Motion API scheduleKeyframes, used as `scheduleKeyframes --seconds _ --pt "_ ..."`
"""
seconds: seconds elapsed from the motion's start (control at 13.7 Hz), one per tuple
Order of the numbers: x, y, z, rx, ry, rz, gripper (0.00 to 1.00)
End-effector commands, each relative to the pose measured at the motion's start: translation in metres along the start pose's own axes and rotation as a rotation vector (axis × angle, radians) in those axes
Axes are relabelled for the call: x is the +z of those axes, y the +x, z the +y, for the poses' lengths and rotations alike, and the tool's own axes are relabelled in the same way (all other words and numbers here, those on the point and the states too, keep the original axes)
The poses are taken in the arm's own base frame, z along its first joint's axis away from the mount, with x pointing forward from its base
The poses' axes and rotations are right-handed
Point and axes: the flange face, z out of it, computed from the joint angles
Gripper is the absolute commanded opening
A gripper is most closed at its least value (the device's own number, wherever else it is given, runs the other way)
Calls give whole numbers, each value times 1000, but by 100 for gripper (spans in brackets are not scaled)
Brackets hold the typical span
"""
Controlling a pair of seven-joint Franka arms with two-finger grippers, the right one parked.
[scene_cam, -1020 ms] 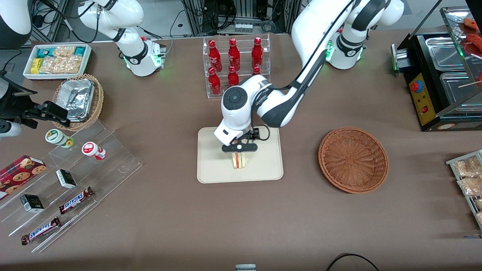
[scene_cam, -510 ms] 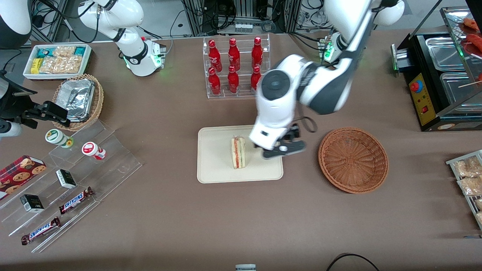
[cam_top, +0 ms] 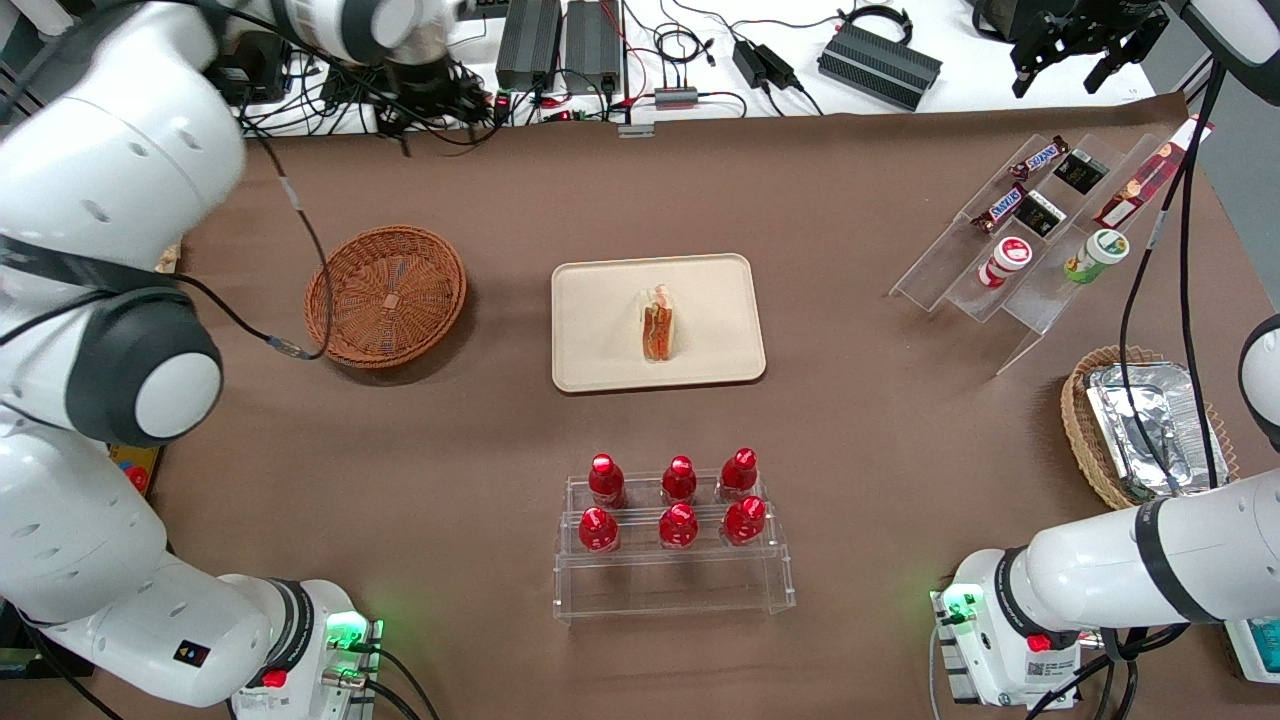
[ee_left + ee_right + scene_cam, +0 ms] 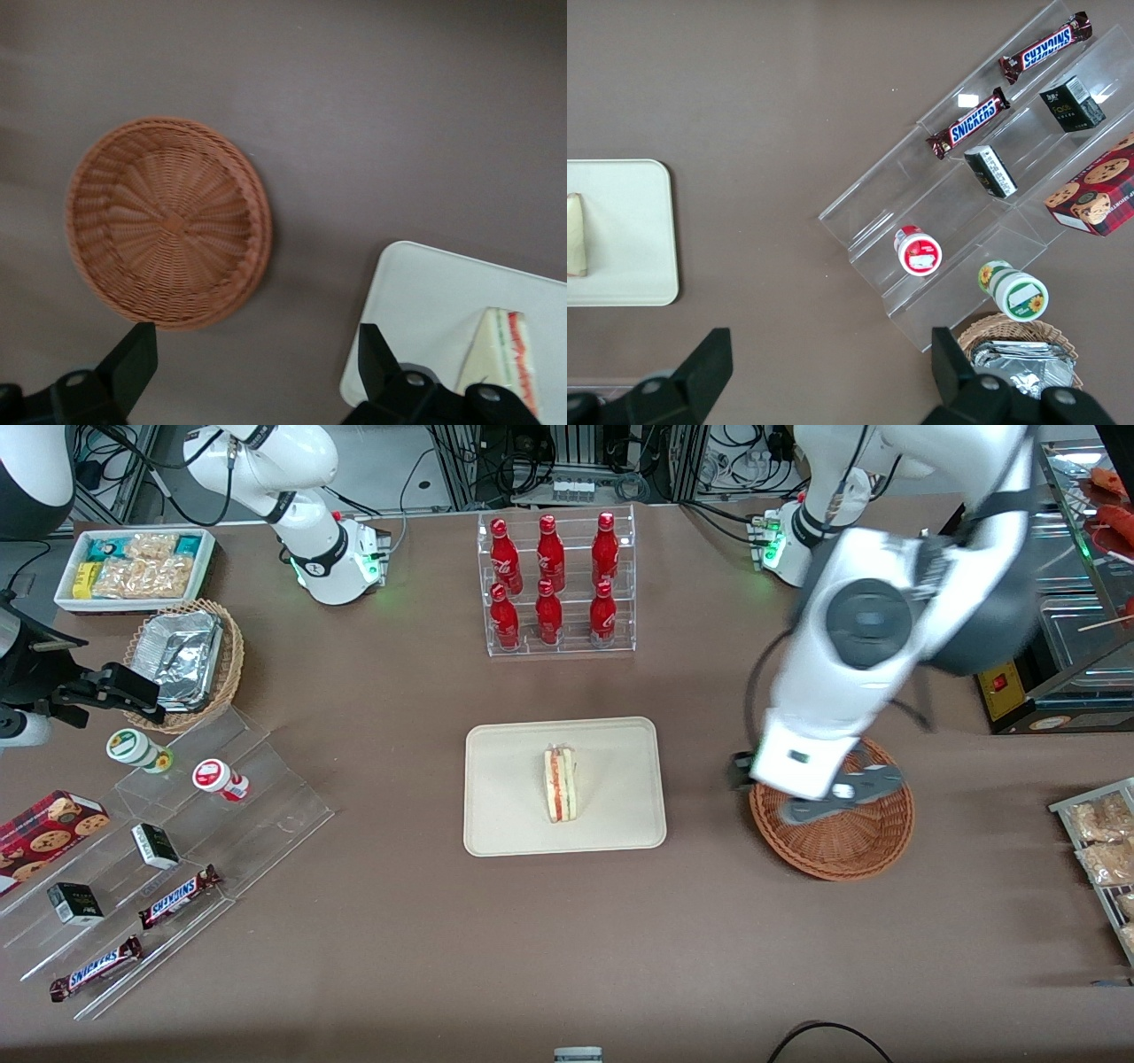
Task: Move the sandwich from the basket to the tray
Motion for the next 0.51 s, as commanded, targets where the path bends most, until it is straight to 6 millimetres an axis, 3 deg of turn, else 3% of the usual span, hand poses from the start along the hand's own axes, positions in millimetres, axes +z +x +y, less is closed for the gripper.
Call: scheduleKeyframes --seconds 0.0,0.22,0.29,0.44 --pt "-22 5 -63 67 -27 -30 100" --pt "-34 17 -148 149 -84 -45 100" --pt "-33 16 -170 175 -89 -51 100" --pt "-38 14 -195 151 -106 -41 100"
